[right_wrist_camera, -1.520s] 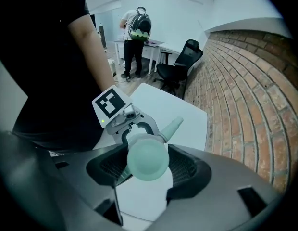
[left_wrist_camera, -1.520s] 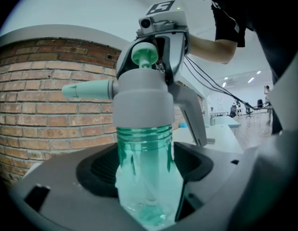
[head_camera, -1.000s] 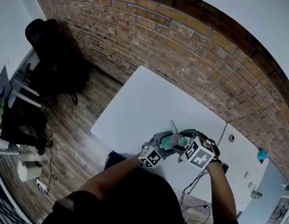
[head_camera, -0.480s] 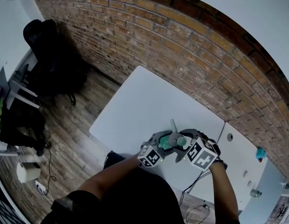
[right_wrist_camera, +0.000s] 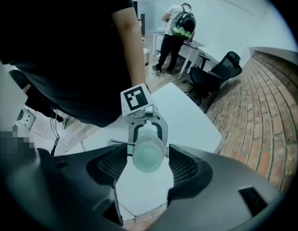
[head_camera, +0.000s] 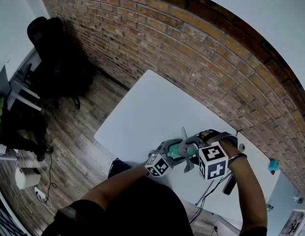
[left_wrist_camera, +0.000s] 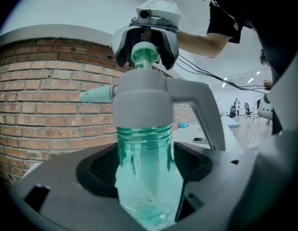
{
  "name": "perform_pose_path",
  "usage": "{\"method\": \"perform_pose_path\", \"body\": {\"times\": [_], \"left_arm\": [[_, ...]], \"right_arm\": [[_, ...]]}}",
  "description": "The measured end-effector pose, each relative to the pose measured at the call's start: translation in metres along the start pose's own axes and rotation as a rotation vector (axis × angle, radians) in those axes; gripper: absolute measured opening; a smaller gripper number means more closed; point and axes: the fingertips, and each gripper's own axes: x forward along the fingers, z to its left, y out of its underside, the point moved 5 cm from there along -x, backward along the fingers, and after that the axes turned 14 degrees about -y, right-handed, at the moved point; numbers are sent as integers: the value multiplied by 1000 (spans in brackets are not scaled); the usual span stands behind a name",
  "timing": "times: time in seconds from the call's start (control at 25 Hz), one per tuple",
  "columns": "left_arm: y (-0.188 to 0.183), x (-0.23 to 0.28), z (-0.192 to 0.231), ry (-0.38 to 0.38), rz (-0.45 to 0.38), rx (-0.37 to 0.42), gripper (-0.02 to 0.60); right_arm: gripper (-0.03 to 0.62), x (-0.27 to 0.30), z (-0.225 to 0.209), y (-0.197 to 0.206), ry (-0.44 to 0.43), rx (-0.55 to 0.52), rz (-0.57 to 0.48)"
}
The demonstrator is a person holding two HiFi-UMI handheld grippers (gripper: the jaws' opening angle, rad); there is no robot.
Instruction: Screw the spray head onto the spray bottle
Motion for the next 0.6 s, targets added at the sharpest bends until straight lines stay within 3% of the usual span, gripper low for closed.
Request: {"method": "perform_pose_path", "body": {"times": [0.2,0.4,0.6], "left_arm": [[-2,2,1,1,2,-4,341],[-2,1,1,12,2,-2,341],[-1,0,1,13,-5,3,341]], "right_arm": [[255,8,-9,3,-9,-199,145],[255,21,-6,7,-72,-253,197],[261,23,-6,5,-80,-273,201]]}}
